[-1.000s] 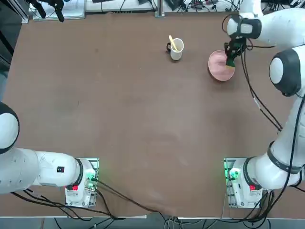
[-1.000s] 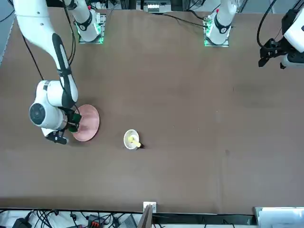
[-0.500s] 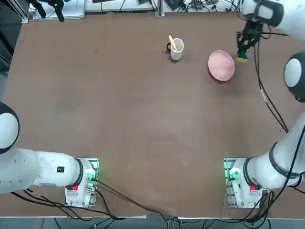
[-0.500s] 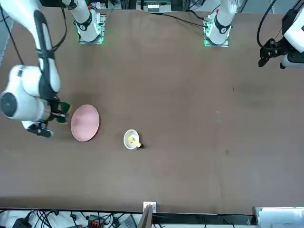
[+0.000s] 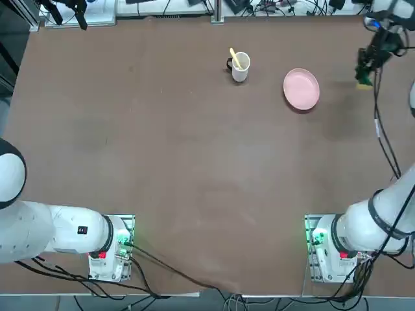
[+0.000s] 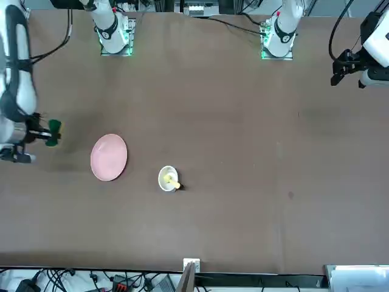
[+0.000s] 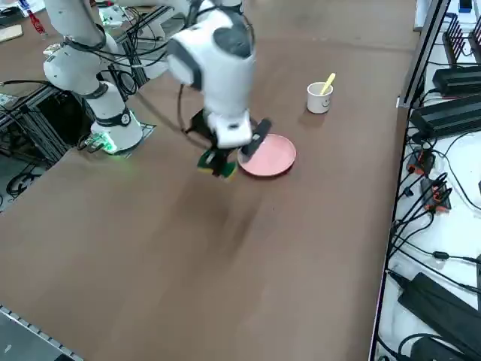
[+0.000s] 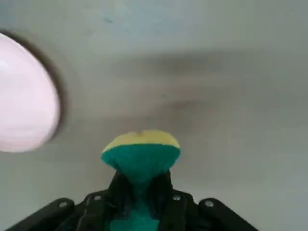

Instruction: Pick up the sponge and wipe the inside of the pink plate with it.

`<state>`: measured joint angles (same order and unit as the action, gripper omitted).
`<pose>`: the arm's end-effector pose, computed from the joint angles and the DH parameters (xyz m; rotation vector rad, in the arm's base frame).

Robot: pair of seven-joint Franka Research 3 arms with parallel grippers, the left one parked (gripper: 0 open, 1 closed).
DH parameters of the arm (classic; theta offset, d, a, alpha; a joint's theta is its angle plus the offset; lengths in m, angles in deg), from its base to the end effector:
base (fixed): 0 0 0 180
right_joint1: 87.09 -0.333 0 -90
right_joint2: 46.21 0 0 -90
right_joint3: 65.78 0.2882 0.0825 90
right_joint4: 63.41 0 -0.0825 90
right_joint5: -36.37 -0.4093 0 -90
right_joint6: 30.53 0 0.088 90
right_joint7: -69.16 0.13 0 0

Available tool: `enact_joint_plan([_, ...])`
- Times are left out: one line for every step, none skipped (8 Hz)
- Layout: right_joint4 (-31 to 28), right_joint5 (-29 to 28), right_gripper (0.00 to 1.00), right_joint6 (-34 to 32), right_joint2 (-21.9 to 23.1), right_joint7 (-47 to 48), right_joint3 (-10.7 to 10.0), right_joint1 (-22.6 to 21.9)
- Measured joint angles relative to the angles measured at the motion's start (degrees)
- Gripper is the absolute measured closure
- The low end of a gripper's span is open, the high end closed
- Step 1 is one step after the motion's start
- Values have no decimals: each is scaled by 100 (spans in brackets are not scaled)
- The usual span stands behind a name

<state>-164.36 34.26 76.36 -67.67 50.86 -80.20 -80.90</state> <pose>0.5860 -0.2106 0.2792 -3.0834 0.0783 0.4089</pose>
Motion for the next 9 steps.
enact_joint_plan([-60,64,80,122,-47,-401,0,264])
enact_joint_plan([-182,113,80,343,-102,-617,0,442])
enact_joint_plan([-392,133,79,689,-157,-704,2,557])
enact_joint_plan([-665,150,79,1129,-207,-814,4,647])
enact_joint_plan([-915,156,79,1523,-271,-1004,7,747])
enact_joint_plan([-1054,159,79,1774,-365,-1213,7,874])
enact_joint_plan([-1098,160,79,1951,-459,-1415,6,1002])
enact_joint_plan([-1106,161,78,2107,-552,-1524,6,1074])
enact_joint_plan([-1109,161,77,2243,-642,-1556,9,1089])
